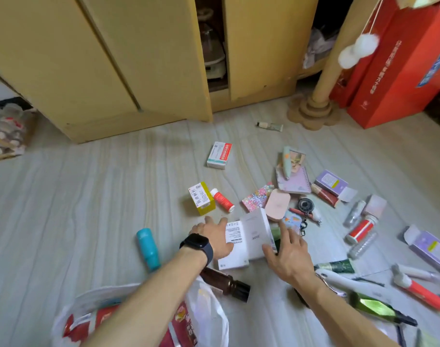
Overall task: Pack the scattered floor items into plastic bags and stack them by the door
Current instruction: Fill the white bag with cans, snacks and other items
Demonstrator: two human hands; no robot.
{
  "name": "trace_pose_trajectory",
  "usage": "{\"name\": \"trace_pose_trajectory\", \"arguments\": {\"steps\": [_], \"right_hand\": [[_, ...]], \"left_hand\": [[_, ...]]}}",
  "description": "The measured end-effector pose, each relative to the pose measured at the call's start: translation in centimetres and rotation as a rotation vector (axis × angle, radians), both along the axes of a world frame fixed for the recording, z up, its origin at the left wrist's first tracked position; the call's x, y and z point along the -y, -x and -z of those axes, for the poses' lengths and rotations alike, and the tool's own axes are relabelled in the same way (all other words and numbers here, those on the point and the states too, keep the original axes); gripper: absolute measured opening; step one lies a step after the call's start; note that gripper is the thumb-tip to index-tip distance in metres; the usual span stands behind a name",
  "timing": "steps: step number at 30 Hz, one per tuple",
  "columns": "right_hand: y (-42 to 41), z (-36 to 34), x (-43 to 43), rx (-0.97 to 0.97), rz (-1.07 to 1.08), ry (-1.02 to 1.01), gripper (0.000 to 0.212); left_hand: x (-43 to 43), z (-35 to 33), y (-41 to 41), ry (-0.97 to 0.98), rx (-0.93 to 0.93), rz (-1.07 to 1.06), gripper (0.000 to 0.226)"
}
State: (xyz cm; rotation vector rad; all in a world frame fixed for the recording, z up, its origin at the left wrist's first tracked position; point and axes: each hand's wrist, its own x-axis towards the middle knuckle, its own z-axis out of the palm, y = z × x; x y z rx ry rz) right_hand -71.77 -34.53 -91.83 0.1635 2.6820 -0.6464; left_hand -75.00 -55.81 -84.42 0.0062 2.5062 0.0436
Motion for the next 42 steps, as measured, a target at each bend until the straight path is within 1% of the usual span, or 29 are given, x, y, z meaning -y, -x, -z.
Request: {"name": "trace_pose_trajectory", "arguments": {"steps": [2,3,4,6,9,12,14,16,19,22,24,25,26,28,29,31,33,34,37,39,41,42], "right_hand": [[1.3,1.7,-0.5,-0.010,-0.015,0.023,0.088],[1.9,2.2,-0.5,-0.033,-0.043,0.034,0.091],[2.4,2.7,-0.4,-0.046,-0.073,0.038,0.092],[3.1,3.3,-0.2,-0.031,-0.122,0.029,0.087],[3.2,3.6,0.1,-0.022,-0.099,-0.007,0.081],[2.9,3.3,0.2,-0.016,-0.043,0.045,0.071],[3.0,2.2,0.2,-0.032,0.027,0.110,0.061],[3.1,0.7,0.0,-0.054,0.089,0.158,0.053],[2.6,-2.1,0.1,-0.086,0.120,0.333,0.051],[2.2,-6.5,1.0,-0.183,0.140,0.398,0.050],[1.5,-9.9,2.2,-0.261,0.212,0.488,0.047],[0.8,-11.5,2.9,-0.290,0.269,0.573,0.044],[0.1,-12.9,3.6,-0.286,0.338,0.683,0.042],[-1.6,-15.2,5.0,-0.197,0.471,0.921,0.035],[-2.4,-16.1,5.6,-0.122,0.523,1.028,0.032],[-4.7,-17.3,6.7,0.058,0.600,1.191,0.030],[-7.4,-17.7,7.7,0.155,0.618,1.271,0.030],[-8.7,-17.7,8.2,0.163,0.611,1.267,0.030],[-12.2,-17.6,9.7,0.160,0.583,1.237,0.027],[-14.0,-17.3,10.7,0.185,0.587,1.277,0.032],[-15.0,-16.9,11.5,0.204,0.619,1.304,0.041],[-15.4,-16.6,11.8,0.207,0.628,1.302,0.043]], "left_hand": [[-2.2,4.2,1.1,0.003,0.103,-0.145,0.091],[-3.0,6.1,1.3,-0.010,0.124,-0.220,0.096],[-3.7,7.8,1.3,-0.029,0.127,-0.291,0.099],[-4.9,10.2,0.9,-0.046,0.090,-0.385,0.100],[-5.5,11.3,0.4,-0.087,0.023,-0.416,0.099],[-4.0,10.5,0.6,-0.191,0.028,-0.445,0.102],[-2.7,8.8,1.2,-0.302,0.007,-0.466,0.099],[-1.9,6.2,1.9,-0.381,-0.023,-0.429,0.095],[-0.8,0.8,2.2,-0.401,-0.087,-0.298,0.086],[0.7,-5.8,0.8,-0.408,-0.172,-0.233,0.083],[2.0,-9.7,-1.5,-0.526,-0.247,-0.250,0.084],[2.5,-11.4,-3.0,-0.635,-0.281,-0.263,0.084],[3.1,-12.7,-4.9,-0.750,-0.293,-0.274,0.084],[4.1,-14.9,-9.0,-0.968,-0.245,-0.309,0.081],[4.7,-15.4,-11.1,-1.067,-0.192,-0.345,0.079],[6.2,-15.2,-14.9,-1.180,-0.088,-0.440,0.073],[7.6,-14.5,-17.8,-1.166,-0.014,-0.511,0.071],[8.4,-13.7,-19.0,-1.117,0.003,-0.524,0.075],[10.0,-11.2,-21.6,-0.941,0.020,-0.563,0.098],[10.1,-10.0,-23.0,-0.894,-0.025,-0.634,0.108],[9.6,-9.3,-23.7,-0.843,-0.109,-0.683,0.113],[9.2,-9.0,-23.8,-0.762,-0.148,-0.661,0.112]]}}
